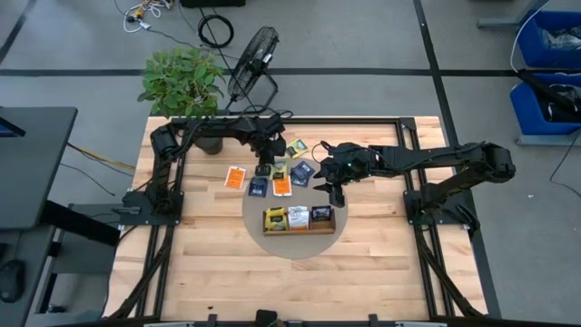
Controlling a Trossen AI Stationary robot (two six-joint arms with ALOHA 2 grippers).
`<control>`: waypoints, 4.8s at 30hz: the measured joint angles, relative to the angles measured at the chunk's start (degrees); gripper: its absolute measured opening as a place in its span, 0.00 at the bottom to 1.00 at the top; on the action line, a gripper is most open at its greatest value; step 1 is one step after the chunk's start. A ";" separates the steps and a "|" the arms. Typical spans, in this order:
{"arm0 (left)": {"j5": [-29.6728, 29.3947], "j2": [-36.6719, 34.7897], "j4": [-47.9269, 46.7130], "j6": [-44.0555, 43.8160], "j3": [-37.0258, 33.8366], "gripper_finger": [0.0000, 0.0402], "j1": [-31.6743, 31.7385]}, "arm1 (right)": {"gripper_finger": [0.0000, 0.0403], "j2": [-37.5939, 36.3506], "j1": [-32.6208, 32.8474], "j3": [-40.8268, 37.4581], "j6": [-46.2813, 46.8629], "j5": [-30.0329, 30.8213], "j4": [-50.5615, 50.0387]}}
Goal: Pick & Place Tea
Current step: Put the yellow tea bag into the left section of the wooden organizer
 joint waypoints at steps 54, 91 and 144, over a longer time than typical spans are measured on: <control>-8.79 2.19 -4.81 18.16 2.05 0.72 -5.49 | 0.44 0.00 -0.02 0.00 -0.22 -0.57 -0.33; -20.98 -17.10 -3.72 -2.20 1.59 0.03 -6.61 | 0.44 -0.02 0.00 0.00 1.45 4.94 6.35; -59.62 -23.30 26.90 -26.99 0.32 0.03 -35.21 | 0.44 -0.05 9.16 -12.81 1.16 33.00 59.08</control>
